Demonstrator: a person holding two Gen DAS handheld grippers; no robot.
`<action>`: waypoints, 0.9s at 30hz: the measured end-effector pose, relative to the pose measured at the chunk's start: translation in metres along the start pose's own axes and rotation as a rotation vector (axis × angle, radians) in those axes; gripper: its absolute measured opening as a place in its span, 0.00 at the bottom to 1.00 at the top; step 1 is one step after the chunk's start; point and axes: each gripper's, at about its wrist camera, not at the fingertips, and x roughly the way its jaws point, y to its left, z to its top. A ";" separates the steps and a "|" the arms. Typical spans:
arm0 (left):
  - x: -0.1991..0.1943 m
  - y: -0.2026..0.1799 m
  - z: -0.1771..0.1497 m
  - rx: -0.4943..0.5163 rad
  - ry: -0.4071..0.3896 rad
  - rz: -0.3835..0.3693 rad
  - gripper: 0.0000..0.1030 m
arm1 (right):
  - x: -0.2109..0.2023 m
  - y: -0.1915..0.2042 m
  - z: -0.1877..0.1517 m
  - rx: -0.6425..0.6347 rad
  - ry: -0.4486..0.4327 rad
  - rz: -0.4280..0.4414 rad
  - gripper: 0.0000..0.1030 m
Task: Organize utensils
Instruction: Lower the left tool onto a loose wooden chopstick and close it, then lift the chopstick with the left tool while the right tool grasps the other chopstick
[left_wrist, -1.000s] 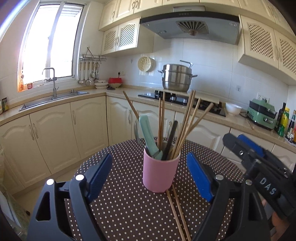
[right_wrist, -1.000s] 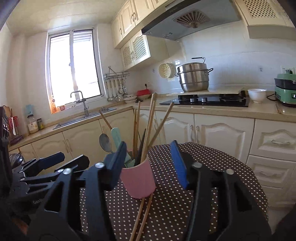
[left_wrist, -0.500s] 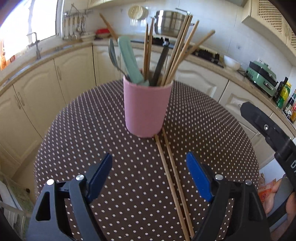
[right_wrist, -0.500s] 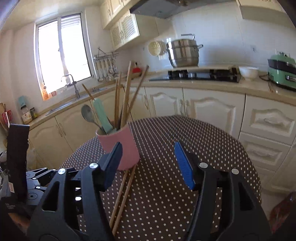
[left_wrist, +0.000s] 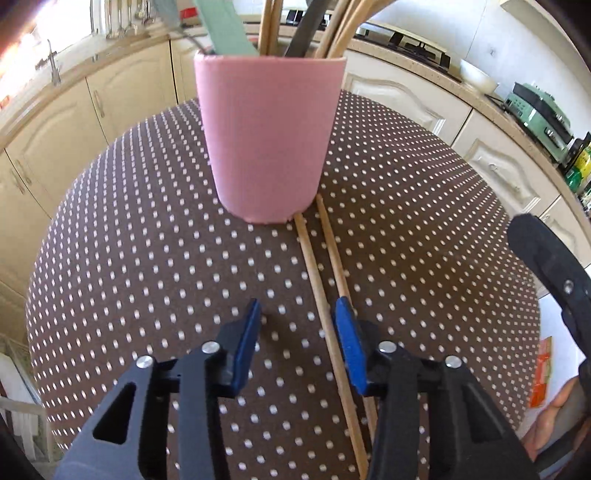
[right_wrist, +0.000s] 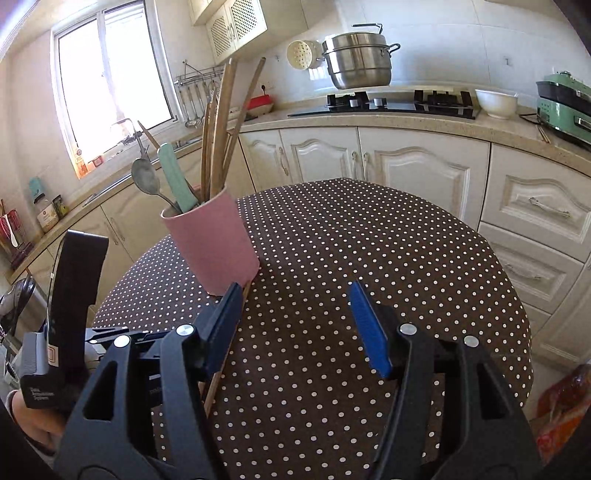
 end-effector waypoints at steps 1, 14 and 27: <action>0.002 -0.002 0.002 0.013 0.001 0.016 0.37 | 0.002 -0.001 0.000 0.003 0.008 -0.001 0.59; -0.007 0.024 -0.011 -0.101 -0.017 -0.077 0.05 | 0.052 0.021 -0.007 -0.010 0.303 0.006 0.58; -0.056 0.071 -0.017 -0.170 -0.104 -0.106 0.05 | 0.100 0.080 -0.008 -0.187 0.556 -0.001 0.27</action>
